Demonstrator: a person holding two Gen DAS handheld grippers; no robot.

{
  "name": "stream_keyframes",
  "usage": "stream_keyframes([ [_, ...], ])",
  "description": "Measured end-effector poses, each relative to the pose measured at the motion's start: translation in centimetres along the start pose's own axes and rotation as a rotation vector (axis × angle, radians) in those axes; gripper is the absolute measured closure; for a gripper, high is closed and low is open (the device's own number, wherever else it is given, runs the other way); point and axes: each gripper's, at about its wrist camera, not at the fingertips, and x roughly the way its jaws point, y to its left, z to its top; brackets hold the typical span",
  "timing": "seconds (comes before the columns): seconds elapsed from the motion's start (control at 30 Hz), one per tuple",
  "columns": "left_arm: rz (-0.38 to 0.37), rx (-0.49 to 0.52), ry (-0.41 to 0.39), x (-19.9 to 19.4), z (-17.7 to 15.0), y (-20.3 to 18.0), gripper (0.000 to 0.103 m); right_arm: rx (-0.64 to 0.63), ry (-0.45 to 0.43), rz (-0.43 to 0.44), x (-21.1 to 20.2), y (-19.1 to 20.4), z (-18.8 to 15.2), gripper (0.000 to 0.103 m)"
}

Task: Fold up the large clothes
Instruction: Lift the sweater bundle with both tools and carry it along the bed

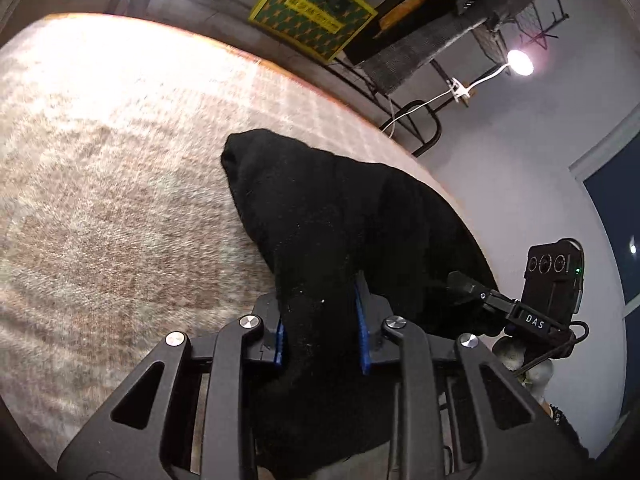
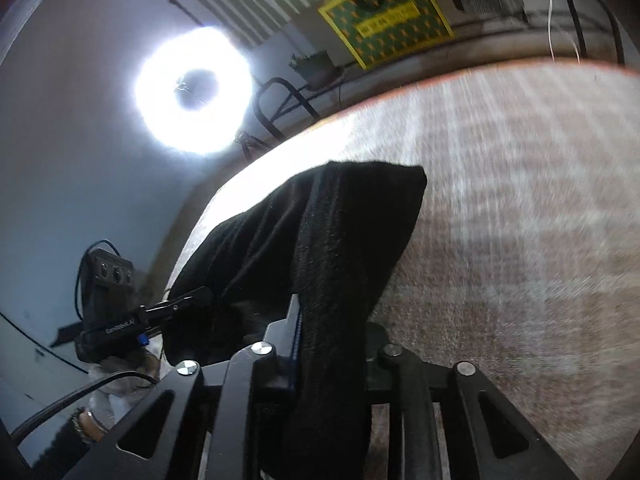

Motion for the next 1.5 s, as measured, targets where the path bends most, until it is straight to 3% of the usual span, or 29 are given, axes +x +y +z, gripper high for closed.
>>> stream_keyframes([
  [0.1,0.021,0.052,0.0,-0.2,0.0,-1.2,0.079,-0.067,0.003,-0.03,-0.5,1.6,-0.2,0.086],
  [0.17,0.026,0.029,0.005,0.1,0.0,-0.8,0.079,-0.072,0.028,-0.047,-0.2,1.4,-0.3,0.084],
  [0.3,0.05,0.005,0.017,1.1,0.0,0.4,0.079,0.008,0.068,-0.061,0.5,-1.2,-0.7,0.06],
  [0.4,0.034,-0.009,0.034,1.5,0.2,1.3,0.076,0.082,0.103,0.001,1.5,-3.3,-1.1,0.046],
  [0.47,0.024,-0.059,0.047,2.1,0.3,2.2,0.06,0.097,0.082,0.041,1.7,-3.7,-1.1,0.045],
  [0.5,0.012,-0.086,0.054,2.5,0.2,2.7,0.06,0.103,0.082,0.06,2.0,-3.6,-1.0,0.045],
  [0.53,0.003,-0.098,0.04,2.6,0.1,2.8,0.06,0.111,0.098,0.085,2.3,-3.5,-1.2,0.061],
  [0.57,0.011,-0.087,0.036,2.6,0.0,2.6,0.061,0.123,0.119,0.098,2.8,-3.3,-1.5,0.069],
  [0.63,0.031,-0.053,0.043,2.7,0.0,1.6,0.073,0.06,0.099,0.03,2.6,-2.1,-1.8,0.074],
  [0.73,0.031,-0.032,0.016,1.8,0.1,0.1,0.076,0.004,0.087,-0.019,1.7,-0.6,-1.7,0.08],
  [0.93,0.029,0.03,-0.003,0.4,0.0,-4.2,0.077,-0.115,0.045,-0.085,-1.4,2.6,-1.5,0.081],
  [1.13,-0.002,0.079,-0.003,1.0,-0.2,-9.3,0.077,-0.155,0.006,-0.143,-5.4,2.8,-0.9,0.082],
  [1.27,-0.037,0.13,0.004,2.7,-0.3,-13.6,0.077,-0.171,-0.027,-0.182,-9.5,1.2,-0.3,0.082],
  [1.5,-0.093,0.189,0.04,9.3,-0.2,-21.0,0.077,-0.171,-0.064,-0.287,-16.2,-4.4,0.6,0.082],
])
